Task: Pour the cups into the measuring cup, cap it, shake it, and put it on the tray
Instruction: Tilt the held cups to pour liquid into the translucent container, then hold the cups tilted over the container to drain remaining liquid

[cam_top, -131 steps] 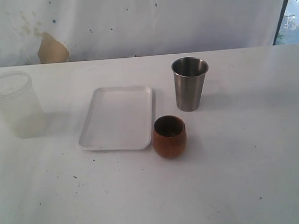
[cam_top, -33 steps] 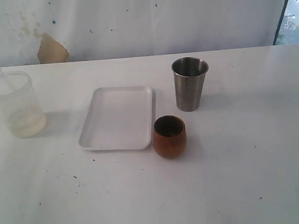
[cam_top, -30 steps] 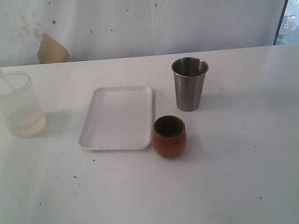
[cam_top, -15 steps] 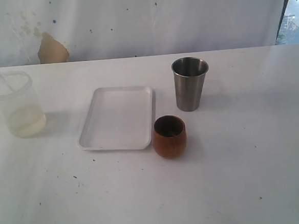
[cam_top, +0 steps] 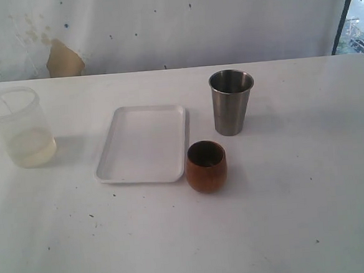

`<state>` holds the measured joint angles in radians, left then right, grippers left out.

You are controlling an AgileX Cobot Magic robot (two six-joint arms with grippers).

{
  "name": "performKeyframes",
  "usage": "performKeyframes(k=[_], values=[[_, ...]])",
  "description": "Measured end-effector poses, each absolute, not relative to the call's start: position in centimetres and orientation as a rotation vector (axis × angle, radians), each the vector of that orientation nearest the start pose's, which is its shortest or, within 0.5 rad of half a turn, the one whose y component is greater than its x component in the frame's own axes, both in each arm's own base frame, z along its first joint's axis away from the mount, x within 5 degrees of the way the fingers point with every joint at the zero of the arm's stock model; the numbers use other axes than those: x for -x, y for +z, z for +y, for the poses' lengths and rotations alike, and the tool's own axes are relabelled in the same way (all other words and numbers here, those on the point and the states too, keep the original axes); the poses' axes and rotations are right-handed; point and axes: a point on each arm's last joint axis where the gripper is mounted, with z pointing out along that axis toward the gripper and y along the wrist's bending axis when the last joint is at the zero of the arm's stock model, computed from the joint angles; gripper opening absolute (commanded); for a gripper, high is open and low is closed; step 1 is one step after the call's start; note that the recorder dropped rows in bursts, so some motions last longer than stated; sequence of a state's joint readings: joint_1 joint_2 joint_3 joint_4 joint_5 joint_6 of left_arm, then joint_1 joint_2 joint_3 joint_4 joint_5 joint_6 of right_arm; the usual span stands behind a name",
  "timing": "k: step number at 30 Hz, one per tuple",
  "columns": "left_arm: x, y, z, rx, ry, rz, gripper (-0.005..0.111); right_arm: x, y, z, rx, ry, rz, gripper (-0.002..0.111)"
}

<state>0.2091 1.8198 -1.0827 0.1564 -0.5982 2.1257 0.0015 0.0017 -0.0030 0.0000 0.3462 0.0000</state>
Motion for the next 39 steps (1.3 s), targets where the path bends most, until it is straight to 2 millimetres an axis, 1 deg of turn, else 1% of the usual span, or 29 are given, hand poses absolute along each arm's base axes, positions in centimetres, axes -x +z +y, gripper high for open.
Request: performKeyframes(k=[15, 18, 20, 28, 36, 39], values=[[-40.4, 24.7, 7.3, -1.789, 1.732, 0.861, 0.0, -5.3, 18.3, 0.0, 0.001, 0.001, 1.828, 0.0], [-40.3, 24.7, 7.1, -1.832, 1.726, 0.828, 0.0, -5.3, 18.3, 0.0, 0.001, 0.001, 1.828, 0.0], [-40.2, 24.8, 7.0, -1.859, 1.725, 0.805, 0.0, -5.3, 18.3, 0.0, 0.001, 0.001, 1.828, 0.0], [-40.0, 25.5, 6.9, -1.87, 1.734, 0.786, 0.0, -5.3, 18.3, 0.0, 0.001, 0.001, 1.828, 0.0], [-40.2, 25.3, 5.3, -1.903, 1.706, 0.718, 0.0, -5.3, 18.3, 0.0, 0.001, 0.001, 1.828, 0.0], [-40.2, 25.3, 5.2, -1.917, 1.701, 0.71, 0.0, -5.3, 18.3, 0.0, 0.001, 0.001, 1.828, 0.0]])
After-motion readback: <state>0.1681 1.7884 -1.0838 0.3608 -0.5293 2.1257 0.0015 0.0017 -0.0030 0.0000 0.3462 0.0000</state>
